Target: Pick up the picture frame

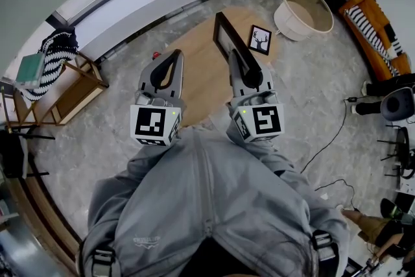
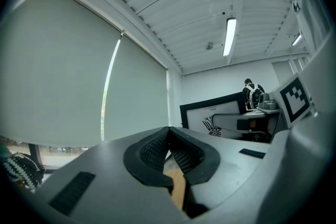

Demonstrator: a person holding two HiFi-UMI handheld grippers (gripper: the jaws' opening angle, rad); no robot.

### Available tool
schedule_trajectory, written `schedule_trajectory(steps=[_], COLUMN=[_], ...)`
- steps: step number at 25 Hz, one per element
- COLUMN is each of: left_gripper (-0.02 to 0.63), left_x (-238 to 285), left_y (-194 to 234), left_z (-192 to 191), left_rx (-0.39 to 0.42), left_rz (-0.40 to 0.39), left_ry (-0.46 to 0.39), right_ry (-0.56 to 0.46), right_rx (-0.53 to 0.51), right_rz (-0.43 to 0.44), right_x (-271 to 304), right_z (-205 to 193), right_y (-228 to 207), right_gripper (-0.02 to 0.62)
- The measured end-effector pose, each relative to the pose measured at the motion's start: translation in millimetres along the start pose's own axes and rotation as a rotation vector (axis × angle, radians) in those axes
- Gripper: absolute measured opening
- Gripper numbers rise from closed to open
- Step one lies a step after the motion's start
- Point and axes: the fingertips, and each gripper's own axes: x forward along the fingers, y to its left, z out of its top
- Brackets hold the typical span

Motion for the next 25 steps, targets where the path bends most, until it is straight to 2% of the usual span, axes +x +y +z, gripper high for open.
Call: schedule_trajectory(steps=[12,25], left_gripper=[0.017,0.017], left_x=[0.8,2.5], left_y=[3.0,-1.7], left_z=[-3.1,-8.5], left_rx=[-0.013,-0.026], left_rz=[0.001,-0.04], left_ry=[0.012,0.017], right_ry=[0.012,0.026], right_rx=[0.008,0.02], right_rz=[0.013,-0.017], right_x=[1.2,-8.4], right_z=[-2.6,-8.5], right_y=[1.6,1.8], right_gripper=[0.037,0.037])
